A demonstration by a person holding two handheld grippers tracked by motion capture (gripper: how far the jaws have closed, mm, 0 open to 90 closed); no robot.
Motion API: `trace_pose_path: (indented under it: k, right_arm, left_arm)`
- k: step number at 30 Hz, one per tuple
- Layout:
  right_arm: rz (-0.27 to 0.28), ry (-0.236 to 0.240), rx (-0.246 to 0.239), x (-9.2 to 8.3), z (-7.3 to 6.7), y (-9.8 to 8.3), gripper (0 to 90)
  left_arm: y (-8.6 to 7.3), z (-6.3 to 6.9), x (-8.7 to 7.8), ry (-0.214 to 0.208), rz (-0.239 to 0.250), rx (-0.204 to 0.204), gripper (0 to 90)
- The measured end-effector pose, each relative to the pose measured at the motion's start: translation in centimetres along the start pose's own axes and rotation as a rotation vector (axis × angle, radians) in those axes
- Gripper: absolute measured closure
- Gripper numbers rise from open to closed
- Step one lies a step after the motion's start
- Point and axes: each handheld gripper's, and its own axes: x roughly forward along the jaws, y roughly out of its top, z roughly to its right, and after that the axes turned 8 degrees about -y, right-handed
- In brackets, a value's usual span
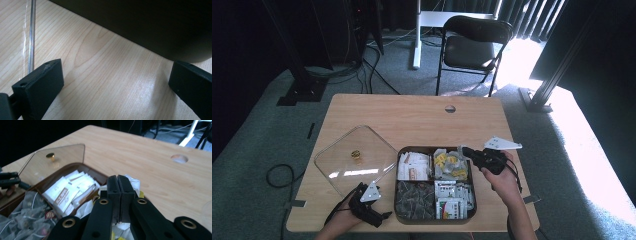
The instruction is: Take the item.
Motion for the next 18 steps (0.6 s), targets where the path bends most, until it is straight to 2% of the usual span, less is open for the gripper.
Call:
trace_pose_path:
  k: [7,14,18]
  right_arm:
    - [0.030,-0.021,0.004,-0.6,0.8,1.0,89.4]
    - [0.043,-0.047,0.018,-0.9,1.8,1.2,89.3]
    - [0.060,-0.071,0.036,-1.2,2.9,1.4,89.3]
  left_arm:
    - [0.0,0.0,0.0,0.000,0.000,0.000,0.0]
    - [0.0,0.0,0.0,0.000,0.001,-0.001,0.0]
    - [0.0,0.0,0.0,-0.002,0.000,-0.002,0.0]
